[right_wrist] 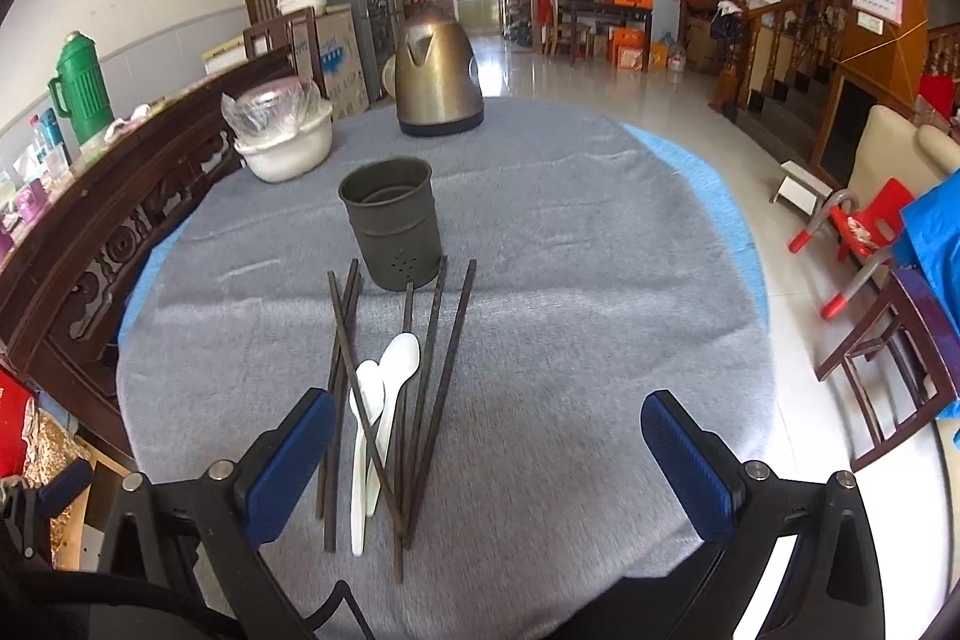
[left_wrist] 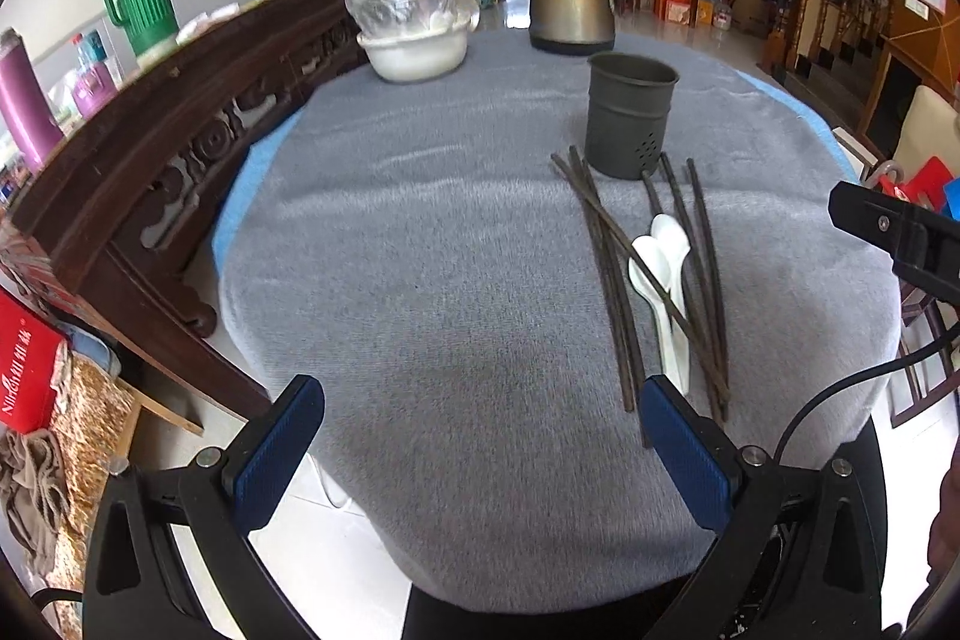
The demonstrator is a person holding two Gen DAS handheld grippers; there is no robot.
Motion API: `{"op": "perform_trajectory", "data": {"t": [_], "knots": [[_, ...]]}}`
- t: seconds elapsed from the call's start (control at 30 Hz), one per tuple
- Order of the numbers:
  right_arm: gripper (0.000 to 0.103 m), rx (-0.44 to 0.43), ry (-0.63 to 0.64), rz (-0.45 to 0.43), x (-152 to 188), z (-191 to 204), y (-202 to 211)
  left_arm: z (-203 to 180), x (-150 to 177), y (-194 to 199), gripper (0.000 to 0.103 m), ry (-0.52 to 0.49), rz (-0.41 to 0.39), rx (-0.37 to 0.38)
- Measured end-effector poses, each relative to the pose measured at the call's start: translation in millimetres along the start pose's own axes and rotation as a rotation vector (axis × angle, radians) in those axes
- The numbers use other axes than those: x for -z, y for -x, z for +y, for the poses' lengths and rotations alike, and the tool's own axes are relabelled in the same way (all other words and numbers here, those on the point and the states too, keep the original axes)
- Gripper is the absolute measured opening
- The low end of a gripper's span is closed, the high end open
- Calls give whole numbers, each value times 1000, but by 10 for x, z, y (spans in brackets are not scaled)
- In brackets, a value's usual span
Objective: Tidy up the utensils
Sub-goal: 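Reach the right gripper to the grey holder cup and grasp its rim, then lift the grey cup with the right gripper while the left gripper grasps a dark chopstick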
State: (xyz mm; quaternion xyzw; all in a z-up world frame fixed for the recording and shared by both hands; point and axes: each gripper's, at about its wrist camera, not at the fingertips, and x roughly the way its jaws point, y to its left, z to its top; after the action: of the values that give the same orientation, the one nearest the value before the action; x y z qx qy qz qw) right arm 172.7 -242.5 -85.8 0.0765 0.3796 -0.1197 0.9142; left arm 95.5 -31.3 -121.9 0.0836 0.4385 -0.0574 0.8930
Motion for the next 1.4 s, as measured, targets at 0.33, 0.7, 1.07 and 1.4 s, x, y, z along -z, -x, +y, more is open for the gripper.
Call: {"op": "perform_trajectory", "data": {"t": [0.33, 0.7, 1.07, 1.4], "knots": [[102, -22, -23, 116, -274, 80, -683, -17, -223, -565, 103, 13, 113, 26], [96, -37, -53, 184, -497, 87, -1162, -8, -379, -865, 103, 20, 158, 34], [63, -71, -100, 286, -519, 38, -1598, 52, -466, -1059, 103, 40, 191, 49], [41, -176, -253, 380, -545, -213, -1926, 344, -795, -1249, 103, 135, 201, 205]]}}
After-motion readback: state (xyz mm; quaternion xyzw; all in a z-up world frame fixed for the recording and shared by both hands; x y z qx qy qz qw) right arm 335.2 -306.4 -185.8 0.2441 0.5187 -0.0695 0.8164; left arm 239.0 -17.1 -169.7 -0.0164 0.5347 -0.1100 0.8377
